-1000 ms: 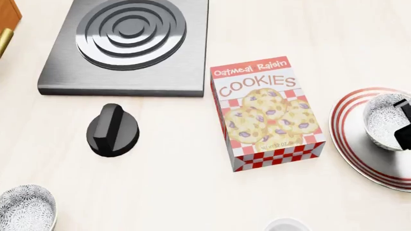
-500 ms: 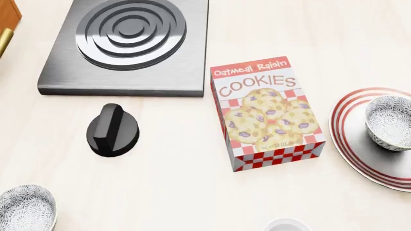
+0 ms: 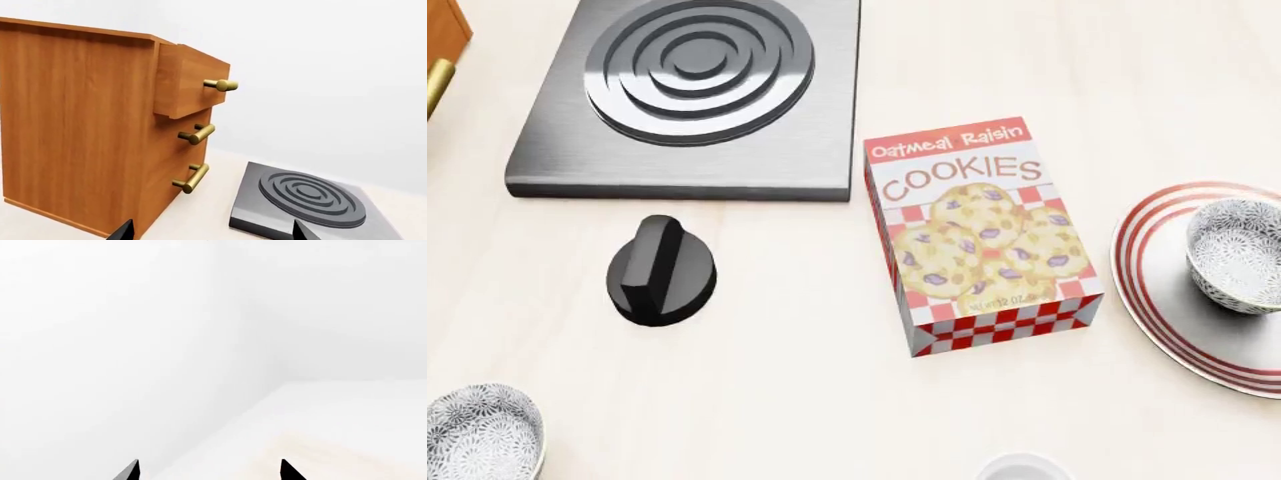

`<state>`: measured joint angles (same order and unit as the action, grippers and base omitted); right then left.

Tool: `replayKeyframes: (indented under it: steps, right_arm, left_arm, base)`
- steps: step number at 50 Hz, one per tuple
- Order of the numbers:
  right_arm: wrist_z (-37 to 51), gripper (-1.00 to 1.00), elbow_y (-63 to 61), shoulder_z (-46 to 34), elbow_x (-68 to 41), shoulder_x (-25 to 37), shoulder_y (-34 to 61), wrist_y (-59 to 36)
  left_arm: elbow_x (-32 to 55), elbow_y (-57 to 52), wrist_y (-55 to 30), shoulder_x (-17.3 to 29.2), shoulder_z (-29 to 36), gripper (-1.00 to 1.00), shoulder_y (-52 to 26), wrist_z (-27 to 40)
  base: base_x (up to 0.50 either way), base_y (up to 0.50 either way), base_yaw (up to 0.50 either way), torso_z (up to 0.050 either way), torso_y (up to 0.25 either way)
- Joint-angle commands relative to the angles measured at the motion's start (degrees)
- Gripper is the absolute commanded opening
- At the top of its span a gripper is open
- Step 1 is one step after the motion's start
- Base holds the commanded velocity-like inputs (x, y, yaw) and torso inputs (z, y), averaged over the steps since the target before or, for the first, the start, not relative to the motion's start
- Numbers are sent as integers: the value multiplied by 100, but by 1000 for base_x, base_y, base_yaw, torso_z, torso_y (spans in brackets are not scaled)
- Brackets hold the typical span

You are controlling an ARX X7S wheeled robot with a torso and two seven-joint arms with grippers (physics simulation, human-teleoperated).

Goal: Pick the akita bowl from table center and place it on the plate.

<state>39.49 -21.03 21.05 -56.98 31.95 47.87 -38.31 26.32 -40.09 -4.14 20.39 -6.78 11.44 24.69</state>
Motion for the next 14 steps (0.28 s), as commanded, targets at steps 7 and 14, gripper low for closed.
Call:
replayKeyframes:
  steps: [7, 14]
  right_arm:
    - [754, 100, -1283, -195, -1680, 704, 31, -1442]
    - [842, 100, -1375, -168, -1857, 818, 86, -1526]
  left_arm:
    - [-13, -45, 3, 37, 52, 100, -33, 21]
    - [-14, -32, -2, 48, 69, 100, -62, 34]
  base:
    - [0, 0, 0, 0, 0]
    - [0, 0, 0, 0, 0]
